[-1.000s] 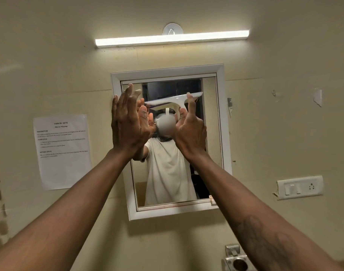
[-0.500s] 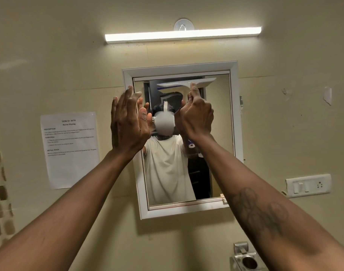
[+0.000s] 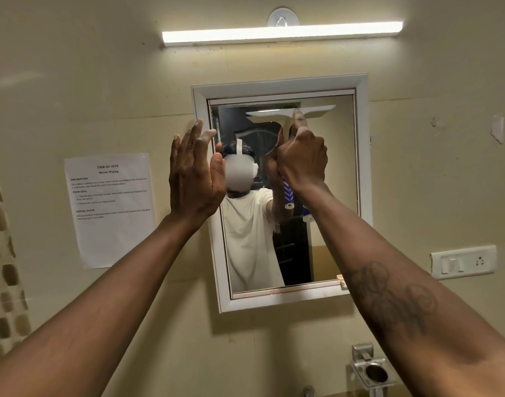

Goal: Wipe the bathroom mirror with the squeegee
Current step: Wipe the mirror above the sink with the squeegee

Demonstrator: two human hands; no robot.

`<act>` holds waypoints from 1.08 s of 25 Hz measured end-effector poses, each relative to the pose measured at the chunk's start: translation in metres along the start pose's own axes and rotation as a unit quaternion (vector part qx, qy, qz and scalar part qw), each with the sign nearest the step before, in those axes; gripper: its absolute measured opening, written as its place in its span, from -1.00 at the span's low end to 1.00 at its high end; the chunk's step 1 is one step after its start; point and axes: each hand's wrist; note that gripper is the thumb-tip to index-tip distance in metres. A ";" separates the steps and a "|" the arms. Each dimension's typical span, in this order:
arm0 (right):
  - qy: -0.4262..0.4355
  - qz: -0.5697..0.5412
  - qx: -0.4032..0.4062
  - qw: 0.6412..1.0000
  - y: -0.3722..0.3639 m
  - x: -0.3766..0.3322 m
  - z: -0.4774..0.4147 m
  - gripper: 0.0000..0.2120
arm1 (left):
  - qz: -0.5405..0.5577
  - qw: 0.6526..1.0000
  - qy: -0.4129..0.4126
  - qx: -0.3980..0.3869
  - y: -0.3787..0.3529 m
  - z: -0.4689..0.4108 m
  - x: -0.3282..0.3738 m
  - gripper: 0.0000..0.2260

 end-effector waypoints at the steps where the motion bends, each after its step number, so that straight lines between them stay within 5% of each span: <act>1: -0.005 -0.001 -0.005 1.000 0.000 0.002 0.006 -0.51 | 0.002 1.000 0.002 -0.003 -0.001 0.001 0.001 -0.63; 11: -0.023 0.043 0.013 0.999 -0.001 0.029 0.080 -0.53 | 0.013 0.999 -0.001 -0.029 0.006 0.016 0.014 -0.63; 21: -0.067 0.041 -0.054 0.995 0.013 0.048 0.154 -0.46 | 0.002 0.999 0.004 -0.048 0.004 0.035 0.021 -0.60; 27: -0.046 -0.009 -0.017 0.999 0.016 0.025 0.126 -0.52 | 0.010 0.999 0.004 -0.031 0.011 0.028 0.023 -0.61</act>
Point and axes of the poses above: each hand's wrist, its own z-axis away from the middle knuckle, its own y-axis out of the back of the hand, x = y × z, and after that the axes turned 12 degrees about -z, right-handed
